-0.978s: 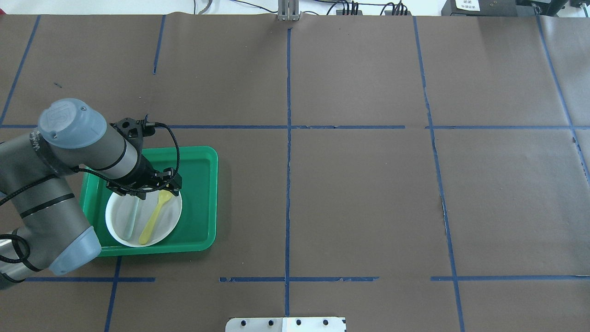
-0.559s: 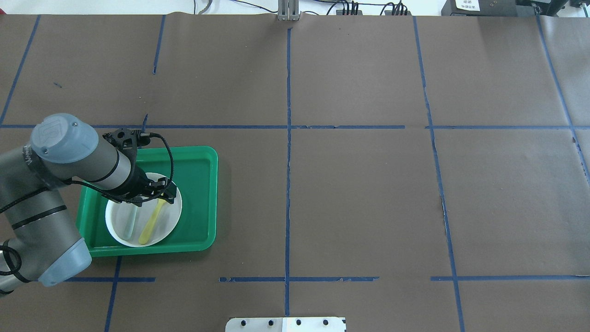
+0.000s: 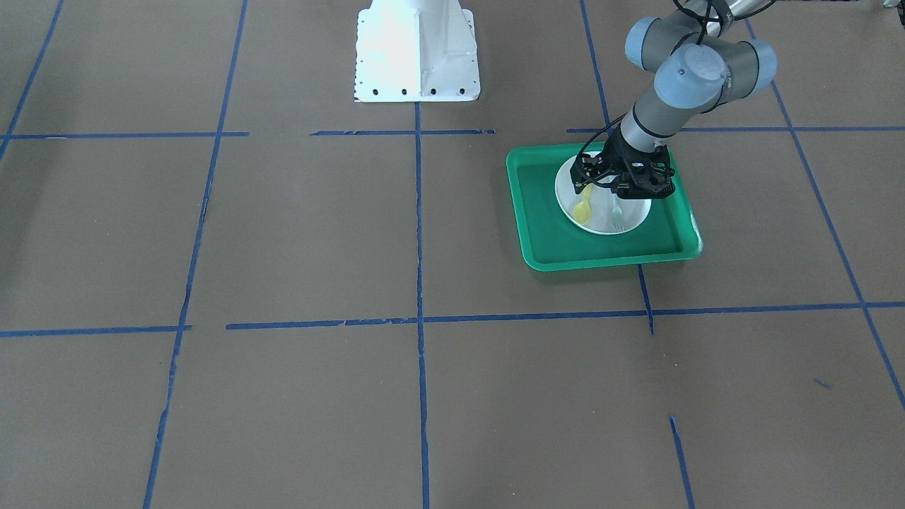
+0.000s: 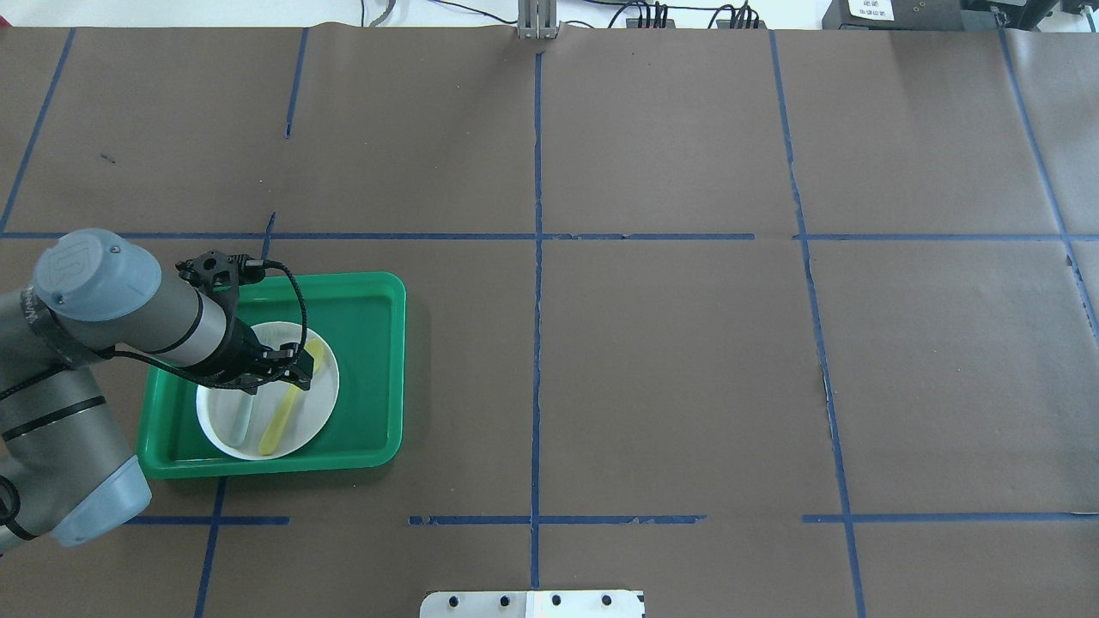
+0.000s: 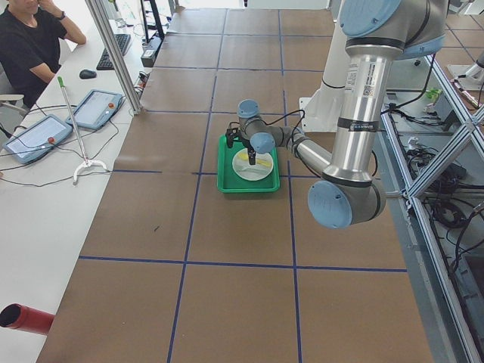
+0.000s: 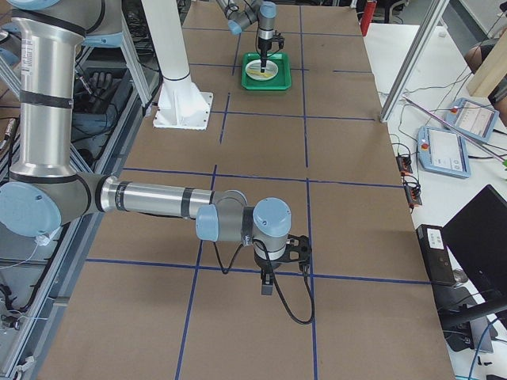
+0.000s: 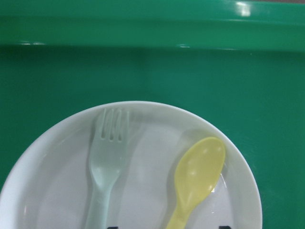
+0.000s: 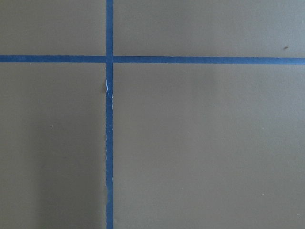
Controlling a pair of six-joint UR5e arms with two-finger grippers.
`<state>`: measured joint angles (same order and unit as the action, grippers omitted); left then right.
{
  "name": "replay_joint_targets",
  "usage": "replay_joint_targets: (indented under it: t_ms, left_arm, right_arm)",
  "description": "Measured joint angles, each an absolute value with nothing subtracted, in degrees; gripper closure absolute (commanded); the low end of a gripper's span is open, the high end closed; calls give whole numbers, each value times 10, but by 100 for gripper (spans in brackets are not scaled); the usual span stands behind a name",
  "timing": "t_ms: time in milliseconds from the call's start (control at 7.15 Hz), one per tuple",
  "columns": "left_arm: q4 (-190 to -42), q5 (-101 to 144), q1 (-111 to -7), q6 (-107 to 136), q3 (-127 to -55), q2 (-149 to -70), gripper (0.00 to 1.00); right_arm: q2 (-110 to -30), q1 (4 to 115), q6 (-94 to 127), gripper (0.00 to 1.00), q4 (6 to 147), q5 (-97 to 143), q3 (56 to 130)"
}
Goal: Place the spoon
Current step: 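Lower the left gripper and close it on the yellow spoon's handle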
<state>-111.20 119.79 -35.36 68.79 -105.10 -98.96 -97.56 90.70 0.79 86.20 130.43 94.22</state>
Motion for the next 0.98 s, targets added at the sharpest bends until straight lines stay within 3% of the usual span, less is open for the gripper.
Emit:
replay_joint_targets:
  t_ms: [699, 978]
  left_arm:
    - [-1113, 1198, -339, 688, -1044, -992, 25]
    - [-1113, 1198, -335, 688, -1038, -993, 30]
  right_arm:
    - [-976, 907, 8, 0, 862, 1304, 942]
    - [-976, 907, 8, 0, 862, 1304, 942]
